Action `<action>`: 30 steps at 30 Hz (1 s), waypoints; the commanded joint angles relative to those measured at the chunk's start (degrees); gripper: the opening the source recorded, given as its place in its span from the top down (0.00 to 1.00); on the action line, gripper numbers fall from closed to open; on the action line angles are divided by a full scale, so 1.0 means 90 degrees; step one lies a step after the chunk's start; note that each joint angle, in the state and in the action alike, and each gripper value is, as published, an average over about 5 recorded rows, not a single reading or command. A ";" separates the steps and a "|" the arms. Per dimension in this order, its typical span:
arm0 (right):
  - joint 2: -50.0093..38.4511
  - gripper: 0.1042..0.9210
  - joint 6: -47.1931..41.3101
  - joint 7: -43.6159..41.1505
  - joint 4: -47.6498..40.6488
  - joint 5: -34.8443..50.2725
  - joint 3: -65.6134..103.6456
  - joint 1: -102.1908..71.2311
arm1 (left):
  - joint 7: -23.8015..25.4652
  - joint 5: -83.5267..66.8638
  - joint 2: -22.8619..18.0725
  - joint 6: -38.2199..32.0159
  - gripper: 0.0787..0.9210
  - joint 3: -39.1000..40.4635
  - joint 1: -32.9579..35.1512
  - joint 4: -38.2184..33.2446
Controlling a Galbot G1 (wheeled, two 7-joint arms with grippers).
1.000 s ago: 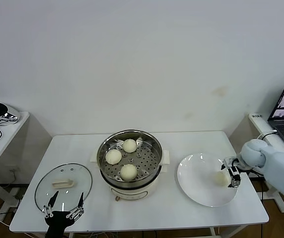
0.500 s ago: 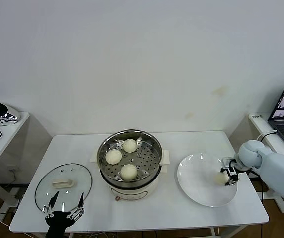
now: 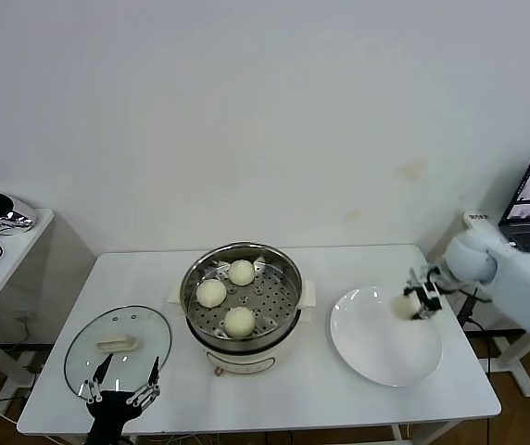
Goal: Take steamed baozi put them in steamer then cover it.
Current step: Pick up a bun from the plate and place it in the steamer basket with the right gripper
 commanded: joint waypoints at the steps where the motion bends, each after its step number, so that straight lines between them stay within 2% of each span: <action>1: 0.0992 0.40 -0.0734 0.0278 0.0840 0.2426 -0.2440 0.3755 | 0.0003 -0.0013 0.0025 0.0007 0.12 0.0028 -0.0057 0.0038; 7: 0.2265 0.39 -0.1345 0.0735 0.0827 0.3718 -0.2846 0.4183 | 0.0007 -0.0009 0.0068 0.0015 0.12 0.0025 -0.0073 0.0043; 11: 0.3198 0.39 -0.1571 0.0940 0.0361 0.4013 -0.2756 0.3847 | 0.0000 -0.0017 0.0049 -0.0002 0.12 0.0013 -0.0119 0.0076; 19: 0.4332 0.39 -0.1816 0.1188 -0.0625 0.3944 -0.2668 0.2954 | -0.0008 -0.0029 -0.0005 -0.0012 0.12 -0.0007 -0.0166 0.0074; 30: 0.4614 0.38 -0.2046 0.1330 -0.1062 0.3424 -0.2793 0.2199 | -0.0008 -0.0052 -0.0037 -0.0011 0.12 -0.0014 -0.0175 0.0061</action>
